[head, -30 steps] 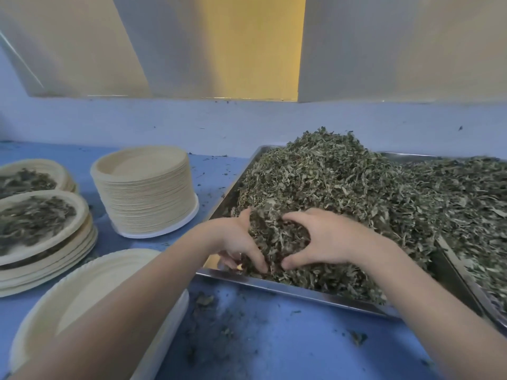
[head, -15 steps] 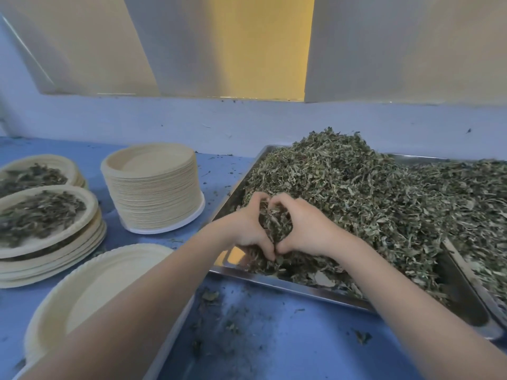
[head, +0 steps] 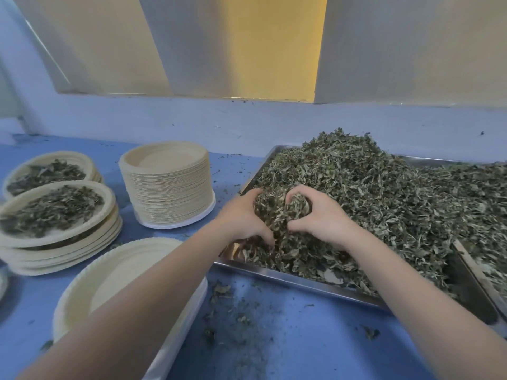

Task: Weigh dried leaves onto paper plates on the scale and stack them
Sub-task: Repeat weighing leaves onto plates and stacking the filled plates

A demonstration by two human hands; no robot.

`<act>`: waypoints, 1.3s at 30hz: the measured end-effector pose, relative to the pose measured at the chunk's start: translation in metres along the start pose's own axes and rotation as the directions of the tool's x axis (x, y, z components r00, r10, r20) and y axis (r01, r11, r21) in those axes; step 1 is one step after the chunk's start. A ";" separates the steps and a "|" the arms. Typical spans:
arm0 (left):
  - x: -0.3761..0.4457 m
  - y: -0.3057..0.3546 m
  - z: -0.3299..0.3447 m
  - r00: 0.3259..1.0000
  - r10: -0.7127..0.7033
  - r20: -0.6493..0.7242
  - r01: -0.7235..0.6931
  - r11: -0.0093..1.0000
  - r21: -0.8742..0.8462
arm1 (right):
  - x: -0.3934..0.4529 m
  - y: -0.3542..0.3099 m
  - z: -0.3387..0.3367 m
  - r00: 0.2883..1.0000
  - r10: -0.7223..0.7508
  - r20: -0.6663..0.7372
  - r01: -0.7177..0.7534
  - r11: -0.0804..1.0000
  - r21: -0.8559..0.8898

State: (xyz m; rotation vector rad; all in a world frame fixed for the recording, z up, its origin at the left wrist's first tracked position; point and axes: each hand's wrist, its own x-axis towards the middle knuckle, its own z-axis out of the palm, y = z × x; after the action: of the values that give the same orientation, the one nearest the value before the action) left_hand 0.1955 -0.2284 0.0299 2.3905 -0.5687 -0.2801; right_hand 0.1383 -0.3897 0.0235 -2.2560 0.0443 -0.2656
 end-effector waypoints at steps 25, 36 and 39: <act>-0.115 -0.041 -0.114 0.982 0.054 -0.183 -0.111 0.943 -0.313 | -0.017 -0.165 0.074 0.928 -0.334 0.167 0.311 0.939 0.148; -0.166 -0.101 -0.128 0.993 -0.108 0.037 0.110 0.992 -0.054 | -0.031 -0.157 0.101 0.746 -0.170 0.644 0.372 0.908 -0.192; -0.168 -0.106 -0.130 0.998 -0.069 -0.006 0.068 0.994 -0.090 | -0.029 -0.156 0.097 0.792 -0.177 0.584 0.343 0.921 -0.186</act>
State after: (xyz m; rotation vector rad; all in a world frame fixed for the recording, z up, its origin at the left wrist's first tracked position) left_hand 0.1258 -0.0047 0.0698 2.3263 -0.4613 -0.3174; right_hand 0.1210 -0.2120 0.0767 -2.5410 -0.5865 0.2890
